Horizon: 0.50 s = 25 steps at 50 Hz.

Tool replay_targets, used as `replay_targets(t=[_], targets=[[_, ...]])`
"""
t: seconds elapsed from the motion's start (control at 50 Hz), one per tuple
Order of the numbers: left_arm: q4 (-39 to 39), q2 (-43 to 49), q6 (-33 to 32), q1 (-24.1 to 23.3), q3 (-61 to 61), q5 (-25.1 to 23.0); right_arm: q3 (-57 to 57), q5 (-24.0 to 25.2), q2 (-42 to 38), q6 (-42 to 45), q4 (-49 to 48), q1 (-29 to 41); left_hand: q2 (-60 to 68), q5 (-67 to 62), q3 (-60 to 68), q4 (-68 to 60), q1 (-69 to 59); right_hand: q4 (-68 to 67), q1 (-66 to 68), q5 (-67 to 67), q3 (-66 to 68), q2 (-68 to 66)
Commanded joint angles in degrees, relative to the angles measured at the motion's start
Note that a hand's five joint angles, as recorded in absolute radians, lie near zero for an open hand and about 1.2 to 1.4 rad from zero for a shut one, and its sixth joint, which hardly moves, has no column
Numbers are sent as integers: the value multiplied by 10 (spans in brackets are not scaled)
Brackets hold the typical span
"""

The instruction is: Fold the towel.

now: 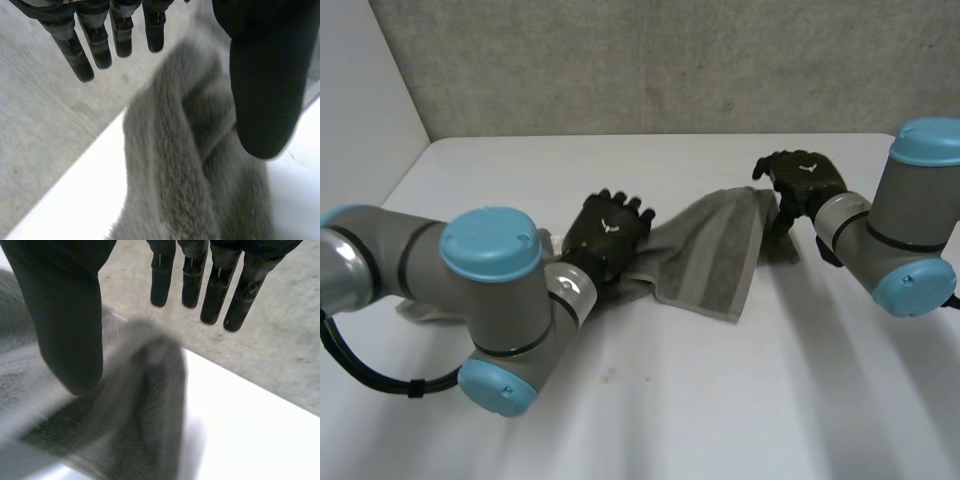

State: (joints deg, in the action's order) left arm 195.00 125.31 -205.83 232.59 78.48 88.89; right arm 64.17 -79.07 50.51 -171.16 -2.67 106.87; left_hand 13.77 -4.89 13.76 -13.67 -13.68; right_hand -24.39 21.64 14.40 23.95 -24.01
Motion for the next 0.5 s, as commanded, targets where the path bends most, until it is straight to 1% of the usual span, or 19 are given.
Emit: replay_targets(t=[0.02, 0.06, 0.08, 0.1, 0.12, 0.18, 0.2, 0.24, 0.26, 0.28, 0.3, 0.34, 0.36, 0.4, 0.42, 0.44, 0.46, 0.5], targets=[[-4, -89, 5, 11, 12, 1, 37, -10, 76, 5, 3, -3, -34, 45, -34, 33, 33, 45, -18, -46, -41, 42], [-7, -133, 6, 33, 25, 1, 68, -6, 123, 7, 3, -2, -34, 45, -34, 33, 33, 40, -13, -41, -36, 37], [-7, -133, 6, 33, 25, 1, 68, -6, 123, 7, 3, -2, -34, 45, -34, 33, 33, 40, -13, -41, -36, 37], [-11, -155, 5, 53, 38, -1, 80, -5, 145, 7, 3, 0, -34, 45, -34, 33, 33, 37, -10, -37, -33, 33], [-11, -155, 5, 53, 38, -1, 80, -5, 145, 7, 3, 0, -34, 45, -34, 33, 33, 37, -10, -37, -33, 33], [-28, -202, 4, 93, 71, -3, 114, 5, 183, 12, 5, 5, -34, 45, -34, 33, 33, 17, 10, -17, -13, 13], [-28, -202, 4, 93, 71, -3, 114, 5, 183, 12, 5, 5, -34, 45, -34, 33, 33, 17, 11, -17, -12, 13], [-45, -223, 3, 119, 93, -4, 140, 13, 196, 25, 12, 6, -21, 32, -20, 20, 20, 13, 14, -14, -9, 10], [-45, -223, 3, 119, 93, -4, 140, 13, 196, 25, 12, 6, -20, 32, -20, 19, 20, 13, 14, -14, -9, 10], [-55, -230, 4, 139, 107, -7, 151, 16, 201, 33, 17, 7, -17, 28, -17, 16, 16, 13, 14, -14, -9, 10], [-55, -230, 4, 139, 107, -7, 151, 16, 201, 33, 17, 7, -17, 28, -17, 16, 16, 13, 14, -14, -9, 10], [-72, -234, 4, 189, 137, -29, 171, 23, 205, 45, 27, 16, 18, -7, 18, -19, -19, 13, 14, -14, -9, 10], [-72, -234, 4, 190, 137, -29, 171, 23, 205, 45, 28, 16, 18, -7, 18, -19, -19, 13, 14, -14, -9, 10], [-94, -233, 5, 234, 162, -74, 186, 35, 205, 50, 34, 37, 95, -84, 95, -96, -96, 13, 14, -14, -9, 10], [-94, -233, 5, 234, 162, -74, 186, 35, 205, 50, 34, 37, 96, -84, 96, -97, -97, 13, 14, -14, -9, 10], [-105, -231, 8, 255, 173, -99, 191, 36, 204, 50, 35, 46, 104, -93, 104, -105, -105, 13, 14, -14, -9, 10], [-105, -231, 8, 255, 173, -99, 192, 36, 204, 50, 35, 46, 104, -93, 104, -105, -105, 13, 14, -14, -9, 10], [-118, -224, 16, 293, 191, -139, 200, 37, 201, 49, 35, 53, 104, -93, 104, -105, -105, 13, 14, -14, -9, 10]])
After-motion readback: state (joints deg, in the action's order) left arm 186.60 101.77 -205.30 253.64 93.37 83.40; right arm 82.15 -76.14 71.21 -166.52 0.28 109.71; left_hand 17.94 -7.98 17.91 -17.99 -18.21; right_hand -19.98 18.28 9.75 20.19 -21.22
